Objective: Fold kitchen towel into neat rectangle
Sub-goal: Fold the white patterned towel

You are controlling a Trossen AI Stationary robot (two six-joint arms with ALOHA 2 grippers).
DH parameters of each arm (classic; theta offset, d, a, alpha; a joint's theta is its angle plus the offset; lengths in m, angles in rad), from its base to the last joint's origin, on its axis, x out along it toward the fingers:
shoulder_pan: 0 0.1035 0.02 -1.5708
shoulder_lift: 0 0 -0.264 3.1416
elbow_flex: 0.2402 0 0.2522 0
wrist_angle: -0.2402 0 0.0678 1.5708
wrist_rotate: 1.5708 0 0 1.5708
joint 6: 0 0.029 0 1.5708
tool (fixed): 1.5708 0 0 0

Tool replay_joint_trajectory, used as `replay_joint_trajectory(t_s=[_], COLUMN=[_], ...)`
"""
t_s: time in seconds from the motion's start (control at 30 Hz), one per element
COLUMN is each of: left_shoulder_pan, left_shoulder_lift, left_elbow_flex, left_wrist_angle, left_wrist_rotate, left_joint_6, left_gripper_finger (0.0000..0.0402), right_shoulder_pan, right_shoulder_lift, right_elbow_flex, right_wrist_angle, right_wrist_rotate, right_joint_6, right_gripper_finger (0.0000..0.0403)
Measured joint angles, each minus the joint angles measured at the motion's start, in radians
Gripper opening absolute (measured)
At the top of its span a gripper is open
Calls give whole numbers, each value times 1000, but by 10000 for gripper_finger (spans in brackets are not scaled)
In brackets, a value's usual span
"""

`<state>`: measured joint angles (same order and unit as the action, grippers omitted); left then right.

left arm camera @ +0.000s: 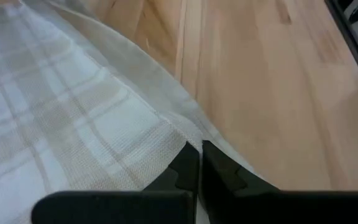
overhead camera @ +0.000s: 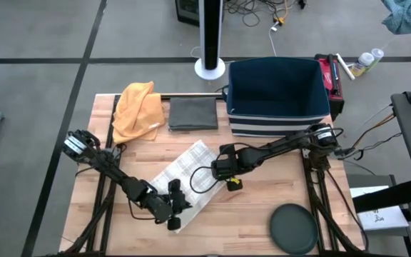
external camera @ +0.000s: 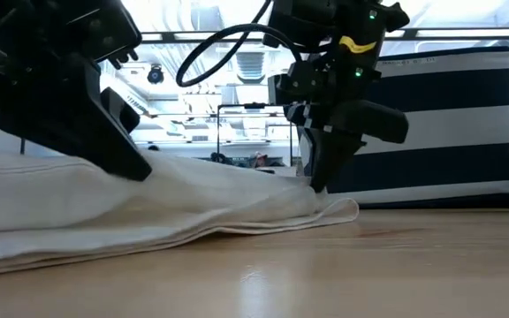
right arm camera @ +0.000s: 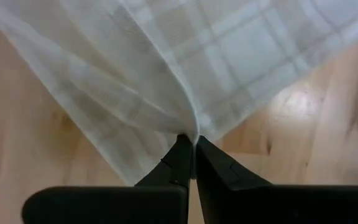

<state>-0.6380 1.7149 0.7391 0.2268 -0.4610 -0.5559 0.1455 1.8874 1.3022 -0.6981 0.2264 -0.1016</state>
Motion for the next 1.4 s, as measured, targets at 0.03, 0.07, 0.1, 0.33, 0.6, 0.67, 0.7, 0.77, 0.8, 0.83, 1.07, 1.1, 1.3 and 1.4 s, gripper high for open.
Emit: replay_joint_trajectory(t_s=[0.03, 0.07, 0.1, 0.33, 0.6, 0.67, 0.7, 0.77, 0.8, 0.83, 1.07, 1.1, 1.3, 1.4], left_shoulder_pan=[0, 0, 0, 2, 20, 28, 31, 40, 45, 51, 76, 76, 77, 76], left_shoulder_lift=[0, 0, 0, 11, 175, 214, 228, 259, 275, 287, 308, 308, 303, 288], left_elbow_flex=[-2, -2, -4, -7, 45, 81, 97, 127, 141, 146, 132, 124, 79, 31], left_wrist_angle=[0, 3, 14, 108, 283, 285, 285, 284, 288, 287, 303, 306, 280, 273], left_wrist_rotate=[0, -1, -5, -12, -12, -11, -11, 0, 13, 31, 78, 78, 61, 51], left_joint_6=[-2, -2, -2, 28, 14, 17, 21, 21, 21, 18, -7, -14, -18, 25], left_gripper_finger=[4, 6, 8, 20, 35, 49, 58, 80, 93, 106, 194, 203, 231, 227], right_shoulder_pan=[0, 0, 0, -2, -2, -2, -2, -2, -2, -2, -3, -3, -3, -4], right_shoulder_lift=[0, 0, 0, 1, 1, 1, 1, 1, 1, 1, 1, 1, 0, -9], right_elbow_flex=[0, 0, 0, -2, -2, -2, -2, -2, -2, -2, -2, -2, -1, 9], right_wrist_angle=[1, 1, 1, 10, 34, 35, 33, 31, 31, 30, 31, 28, 26, 22], right_wrist_rotate=[0, 0, 0, 1, 2, 2, 2, 2, 2, 2, 3, 3, 97, 139], right_joint_6=[-3, -6, -10, -25, -29, -29, -29, -29, -29, -29, -29, -29, -39, -30], right_gripper_finger=[8, 8, 8, 8, 8, 8, 8, 8, 8, 8, 8, 8, 8, 8])
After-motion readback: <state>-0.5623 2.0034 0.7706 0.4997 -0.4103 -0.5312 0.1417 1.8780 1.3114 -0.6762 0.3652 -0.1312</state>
